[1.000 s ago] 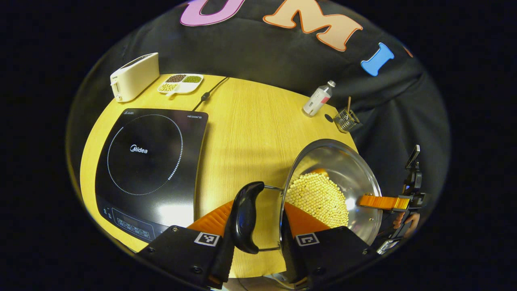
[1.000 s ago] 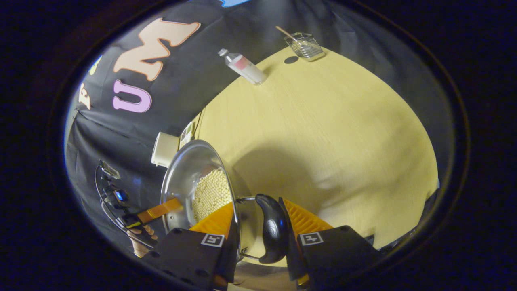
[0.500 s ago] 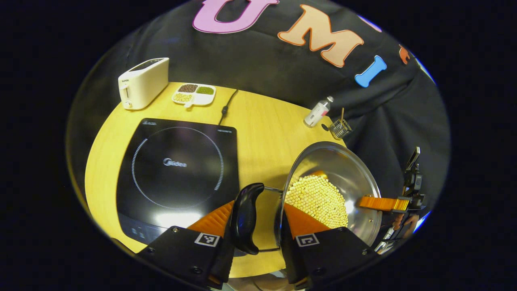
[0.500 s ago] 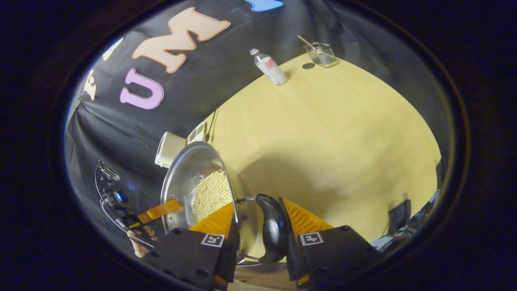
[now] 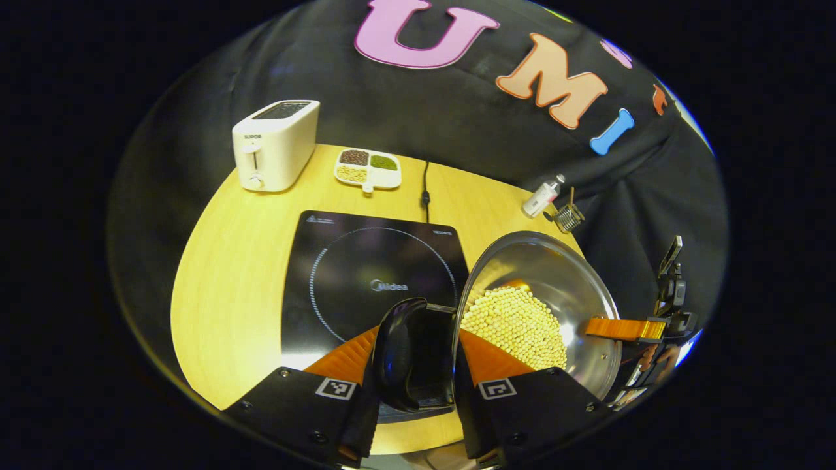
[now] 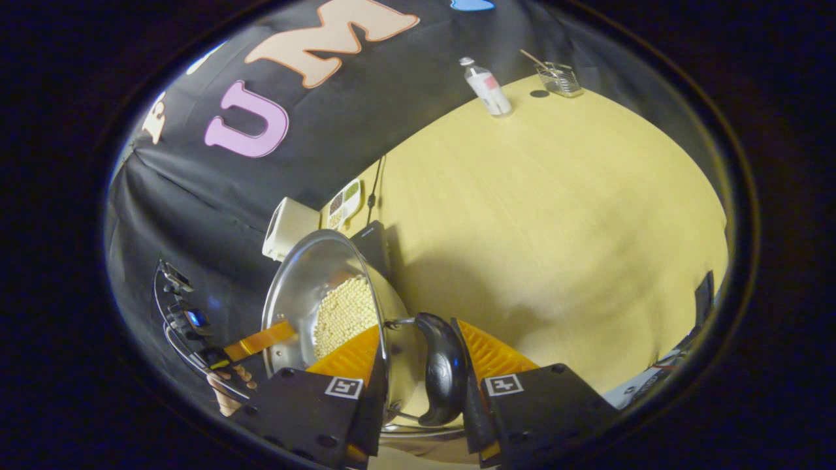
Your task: First push the handle of the pot to place it horizontally, then grasp the pot with both hands and set it on the induction cooktop.
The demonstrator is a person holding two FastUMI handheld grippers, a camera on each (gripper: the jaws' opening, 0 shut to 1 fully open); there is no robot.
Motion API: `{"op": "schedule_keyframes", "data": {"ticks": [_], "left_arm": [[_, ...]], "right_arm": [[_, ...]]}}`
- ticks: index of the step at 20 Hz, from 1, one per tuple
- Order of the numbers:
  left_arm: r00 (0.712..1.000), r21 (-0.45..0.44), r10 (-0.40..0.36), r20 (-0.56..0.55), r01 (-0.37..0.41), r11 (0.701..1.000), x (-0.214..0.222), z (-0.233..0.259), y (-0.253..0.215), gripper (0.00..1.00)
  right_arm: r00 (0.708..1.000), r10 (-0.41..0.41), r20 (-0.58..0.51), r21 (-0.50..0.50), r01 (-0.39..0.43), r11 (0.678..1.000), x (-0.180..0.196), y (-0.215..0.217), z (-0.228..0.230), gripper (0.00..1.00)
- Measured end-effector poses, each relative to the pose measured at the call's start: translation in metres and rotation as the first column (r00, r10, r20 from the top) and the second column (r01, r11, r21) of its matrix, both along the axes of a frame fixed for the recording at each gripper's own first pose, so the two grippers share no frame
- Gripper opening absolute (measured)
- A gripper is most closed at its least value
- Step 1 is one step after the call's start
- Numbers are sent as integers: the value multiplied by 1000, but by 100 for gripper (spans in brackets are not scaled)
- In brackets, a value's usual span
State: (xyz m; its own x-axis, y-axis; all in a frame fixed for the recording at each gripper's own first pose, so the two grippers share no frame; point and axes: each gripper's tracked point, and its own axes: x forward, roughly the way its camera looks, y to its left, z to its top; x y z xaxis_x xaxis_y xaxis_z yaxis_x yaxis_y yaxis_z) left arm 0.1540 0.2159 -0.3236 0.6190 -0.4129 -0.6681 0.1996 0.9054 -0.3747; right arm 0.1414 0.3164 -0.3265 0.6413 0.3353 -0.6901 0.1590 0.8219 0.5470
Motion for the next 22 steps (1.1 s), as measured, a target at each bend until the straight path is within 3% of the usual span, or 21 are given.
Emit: {"op": "schedule_keyframes", "data": {"ticks": [10, 18, 19, 20, 22], "left_arm": [[996, 25, 58, 66, -59, 998, 59, -14, 73, 53], [990, 68, 93, 103, -100, 993, 88, -27, 101, 55], [990, 63, 100, 97, -106, 992, 87, -29, 103, 54], [990, 55, 110, 84, -114, 992, 89, -37, 105, 54], [991, 37, 126, 53, -128, 991, 90, -50, 103, 56]], "right_arm": [[997, 26, 69, -7, -26, 1000, 70, 77, -8, 46], [994, 19, 105, 6, -19, 1000, 112, 108, -32, 46], [994, 20, 110, 2, -20, 1000, 115, 109, -34, 53], [993, 20, 114, -3, -19, 1000, 118, 109, -36, 46], [994, 22, 109, -14, -21, 1000, 119, 109, -41, 46]]}}
